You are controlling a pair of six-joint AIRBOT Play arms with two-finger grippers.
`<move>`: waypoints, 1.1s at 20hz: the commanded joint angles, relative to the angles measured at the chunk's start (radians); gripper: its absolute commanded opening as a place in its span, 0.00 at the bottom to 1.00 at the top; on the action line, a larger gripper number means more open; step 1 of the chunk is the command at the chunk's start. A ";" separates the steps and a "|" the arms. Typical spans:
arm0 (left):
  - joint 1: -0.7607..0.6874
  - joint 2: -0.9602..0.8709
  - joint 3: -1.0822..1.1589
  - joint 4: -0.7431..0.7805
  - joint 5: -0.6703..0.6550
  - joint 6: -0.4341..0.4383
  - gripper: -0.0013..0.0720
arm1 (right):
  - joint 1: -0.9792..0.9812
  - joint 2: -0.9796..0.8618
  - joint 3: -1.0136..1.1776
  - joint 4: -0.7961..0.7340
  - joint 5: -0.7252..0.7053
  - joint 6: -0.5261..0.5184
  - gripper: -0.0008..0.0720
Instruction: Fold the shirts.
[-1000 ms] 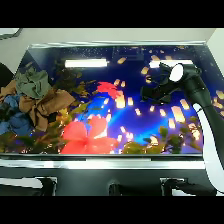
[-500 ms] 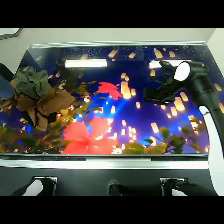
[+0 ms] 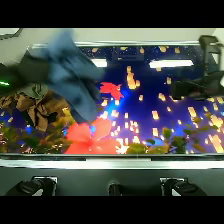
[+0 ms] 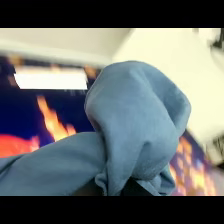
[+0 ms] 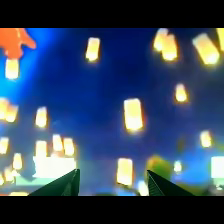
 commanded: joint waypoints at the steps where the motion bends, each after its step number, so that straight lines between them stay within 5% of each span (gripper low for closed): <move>1: -0.203 -0.139 -0.140 0.027 -0.041 -0.018 0.06 | 0.000 0.087 0.000 -0.044 0.083 0.000 0.69; 7: -0.432 -0.504 -0.192 -0.013 -0.029 -0.018 0.10 | 0.000 0.051 0.000 -0.043 0.129 0.000 0.69; 9: -0.437 -0.586 -0.164 -0.093 -0.051 -0.020 1.00 | 0.000 0.007 0.000 -0.039 0.101 0.000 0.69; 14: -0.168 -0.560 0.041 0.076 -0.296 -0.003 1.00 | 0.000 -0.149 -0.029 0.074 0.094 -0.047 0.69; 17: 0.027 -0.518 0.016 0.156 -0.420 -0.010 1.00 | 0.000 -0.219 -0.193 0.184 0.051 -0.090 0.80; 22: 0.138 -0.522 -0.272 0.105 -0.319 -0.006 1.00 | 0.000 -0.241 -0.493 0.298 -0.043 -0.124 0.80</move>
